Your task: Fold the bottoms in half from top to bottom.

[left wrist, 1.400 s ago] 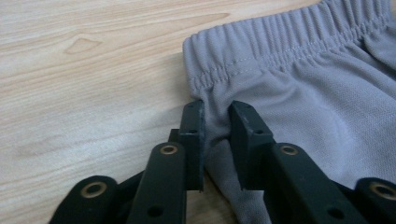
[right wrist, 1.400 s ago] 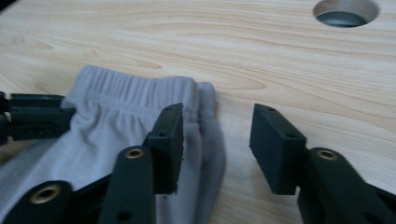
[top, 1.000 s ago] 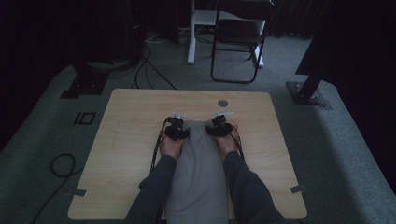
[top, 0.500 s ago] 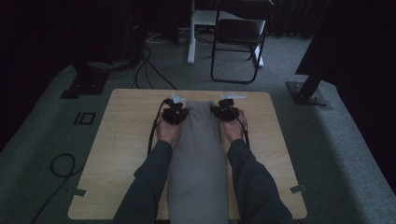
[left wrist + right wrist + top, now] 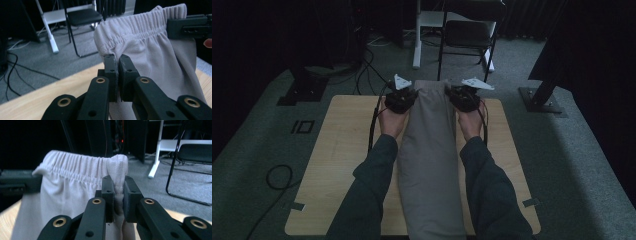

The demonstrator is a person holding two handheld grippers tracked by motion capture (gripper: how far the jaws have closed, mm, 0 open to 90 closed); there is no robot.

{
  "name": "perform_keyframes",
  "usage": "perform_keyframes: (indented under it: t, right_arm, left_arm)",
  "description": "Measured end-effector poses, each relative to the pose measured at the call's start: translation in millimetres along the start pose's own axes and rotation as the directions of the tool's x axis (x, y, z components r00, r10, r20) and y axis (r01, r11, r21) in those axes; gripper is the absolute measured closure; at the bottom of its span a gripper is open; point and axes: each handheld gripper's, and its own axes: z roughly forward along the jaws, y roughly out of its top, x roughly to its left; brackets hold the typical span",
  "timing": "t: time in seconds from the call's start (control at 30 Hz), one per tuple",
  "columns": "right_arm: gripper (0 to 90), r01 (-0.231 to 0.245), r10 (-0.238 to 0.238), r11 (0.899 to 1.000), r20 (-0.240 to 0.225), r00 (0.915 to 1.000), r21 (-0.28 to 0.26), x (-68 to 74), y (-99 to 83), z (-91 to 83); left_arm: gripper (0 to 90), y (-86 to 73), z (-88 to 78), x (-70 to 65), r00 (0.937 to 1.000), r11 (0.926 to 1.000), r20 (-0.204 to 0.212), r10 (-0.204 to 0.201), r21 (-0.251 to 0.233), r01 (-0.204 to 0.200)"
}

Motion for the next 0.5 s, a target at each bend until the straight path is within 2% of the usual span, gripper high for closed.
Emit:
perform_keyframes:
  t: [0.07, 0.13, 0.2, 0.37, 0.5]
  right_arm:
    - [82.4, -0.007, 0.007, 1.0, -0.006, 1.0, -0.017, -0.4, 9.6, -4.2]
    - [82.3, 0.029, -0.029, 1.0, -0.013, 0.9995, 0.009, -0.1, 12.0, -5.8]
    - [82.4, 0.028, -0.027, 0.999, -0.03, 0.9992, 0.041, -2.3, 8.9, -6.9]
    - [82.5, 0.057, -0.05, 0.991, -0.06, 0.997, 0.122, -3.4, -11.8, -12.4]
    - [82.5, 0.048, -0.034, 0.986, -0.085, 0.9958, 0.161, -3.3, -27.1, -21.6]
  left_arm:
    - [86.4, 3.0, -2.2, -1.7, 1.0, 1.0, 0.003, -0.004, -0.006, 0.004]
    - [86.3, -0.7, -1.4, -1.1, 0.9998, 0.9999, 0.017, -0.013, 0.008, 0.013]
    - [86.3, -8.0, 0.5, -0.5, 0.9996, 0.9994, 0.025, -0.017, 0.031, 0.016]
    - [86.4, -28.1, 0.3, -4.6, 0.9976, 0.9961, 0.065, -0.023, 0.087, 0.017]
    - [86.4, -39.8, -6.3, -10.7, 0.9954, 0.9947, 0.095, -0.014, 0.102, 0.004]
